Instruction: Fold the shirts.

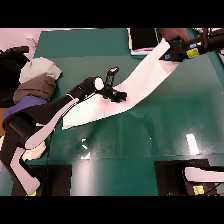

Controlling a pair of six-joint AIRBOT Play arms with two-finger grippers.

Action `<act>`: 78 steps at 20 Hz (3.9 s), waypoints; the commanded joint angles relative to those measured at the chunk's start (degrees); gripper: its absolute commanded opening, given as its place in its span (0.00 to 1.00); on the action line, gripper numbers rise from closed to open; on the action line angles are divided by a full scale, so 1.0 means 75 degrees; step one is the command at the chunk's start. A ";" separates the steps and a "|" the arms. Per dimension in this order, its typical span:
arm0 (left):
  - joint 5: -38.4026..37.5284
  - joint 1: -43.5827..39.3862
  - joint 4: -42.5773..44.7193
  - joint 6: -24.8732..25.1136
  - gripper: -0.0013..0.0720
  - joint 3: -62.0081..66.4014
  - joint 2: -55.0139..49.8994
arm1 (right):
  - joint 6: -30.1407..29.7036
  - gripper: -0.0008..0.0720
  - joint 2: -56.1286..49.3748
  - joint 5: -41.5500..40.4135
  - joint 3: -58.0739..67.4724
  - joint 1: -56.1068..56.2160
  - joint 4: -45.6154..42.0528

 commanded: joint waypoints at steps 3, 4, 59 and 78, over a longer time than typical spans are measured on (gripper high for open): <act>-0.0676 0.0146 0.0204 -0.0076 0.05 0.0396 -0.0268 | 0.0428 0.03 0.0122 -0.0050 0.0551 0.0930 0.0000; -0.1014 0.0321 0.0350 -0.0073 0.05 0.0612 -0.0224 | 0.0428 0.03 0.0122 -0.0070 0.0554 0.1061 0.0000; -0.1818 0.1142 0.3019 0.0035 0.05 0.0122 0.5461 | 0.0807 0.03 -0.0705 -0.2107 -0.0836 -0.0766 -0.2512; -0.1492 0.1142 0.3042 -0.0192 0.05 0.0122 0.5461 | 0.1568 0.03 0.3378 -0.2605 -0.6653 -0.6341 -0.4494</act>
